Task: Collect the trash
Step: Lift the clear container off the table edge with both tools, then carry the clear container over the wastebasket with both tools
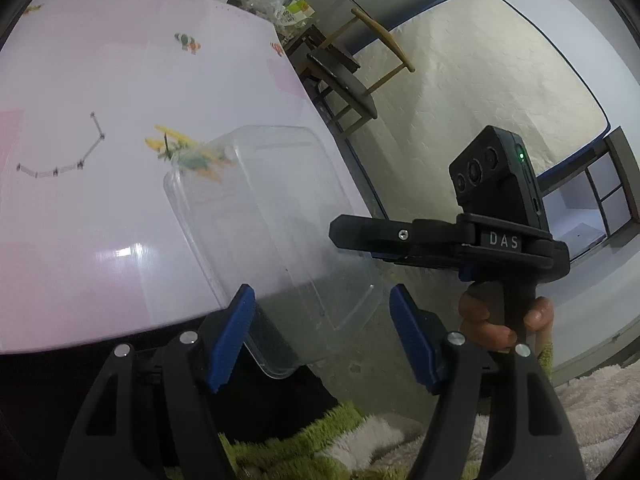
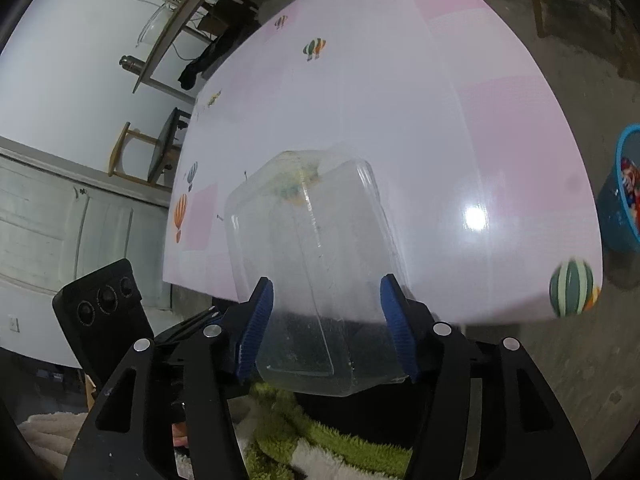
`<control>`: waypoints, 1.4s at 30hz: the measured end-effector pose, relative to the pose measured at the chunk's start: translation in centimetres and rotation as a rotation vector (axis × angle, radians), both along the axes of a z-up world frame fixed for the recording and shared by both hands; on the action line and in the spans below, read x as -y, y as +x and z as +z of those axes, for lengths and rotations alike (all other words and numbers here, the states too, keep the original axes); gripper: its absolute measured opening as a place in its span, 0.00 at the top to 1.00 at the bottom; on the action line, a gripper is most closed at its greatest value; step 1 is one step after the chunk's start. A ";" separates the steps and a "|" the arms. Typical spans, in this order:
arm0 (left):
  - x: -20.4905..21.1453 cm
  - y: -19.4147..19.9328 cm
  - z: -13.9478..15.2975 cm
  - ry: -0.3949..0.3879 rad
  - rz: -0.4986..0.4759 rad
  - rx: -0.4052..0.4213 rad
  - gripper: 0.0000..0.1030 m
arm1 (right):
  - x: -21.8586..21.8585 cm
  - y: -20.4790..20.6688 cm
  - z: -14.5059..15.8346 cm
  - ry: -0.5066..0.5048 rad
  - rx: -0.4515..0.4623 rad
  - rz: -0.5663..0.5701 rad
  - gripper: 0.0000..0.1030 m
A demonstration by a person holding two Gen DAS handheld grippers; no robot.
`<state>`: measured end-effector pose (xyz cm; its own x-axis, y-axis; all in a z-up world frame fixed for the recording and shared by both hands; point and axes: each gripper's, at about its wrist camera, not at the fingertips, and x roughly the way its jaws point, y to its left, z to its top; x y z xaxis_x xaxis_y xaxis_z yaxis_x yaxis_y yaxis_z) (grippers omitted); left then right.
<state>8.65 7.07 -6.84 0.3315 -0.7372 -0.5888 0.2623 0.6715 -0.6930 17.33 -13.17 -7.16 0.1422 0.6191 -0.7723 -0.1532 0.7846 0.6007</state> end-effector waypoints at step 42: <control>6.3 0.0 1.6 0.216 -0.062 0.018 0.31 | 5.1 -3.5 -1.2 0.245 -0.005 -0.024 0.42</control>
